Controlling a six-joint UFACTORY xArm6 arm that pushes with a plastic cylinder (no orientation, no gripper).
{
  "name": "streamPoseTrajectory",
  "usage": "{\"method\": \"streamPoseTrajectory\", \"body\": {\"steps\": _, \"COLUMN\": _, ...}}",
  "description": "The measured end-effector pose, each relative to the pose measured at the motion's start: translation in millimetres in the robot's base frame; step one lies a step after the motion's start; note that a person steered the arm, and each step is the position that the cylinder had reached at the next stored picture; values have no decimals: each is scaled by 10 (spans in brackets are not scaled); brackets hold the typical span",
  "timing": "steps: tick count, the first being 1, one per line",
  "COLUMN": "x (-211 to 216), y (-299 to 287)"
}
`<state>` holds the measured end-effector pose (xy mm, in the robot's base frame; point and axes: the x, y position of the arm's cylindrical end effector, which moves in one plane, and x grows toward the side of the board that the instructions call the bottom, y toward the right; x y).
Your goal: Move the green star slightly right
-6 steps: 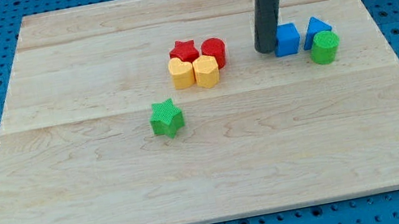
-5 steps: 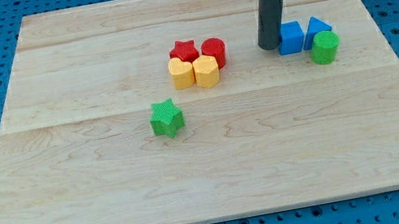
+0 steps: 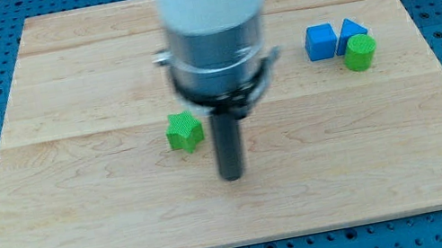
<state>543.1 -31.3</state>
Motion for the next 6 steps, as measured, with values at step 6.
{"method": "streamPoseTrajectory", "body": {"steps": 6, "x": -626, "y": -314}}
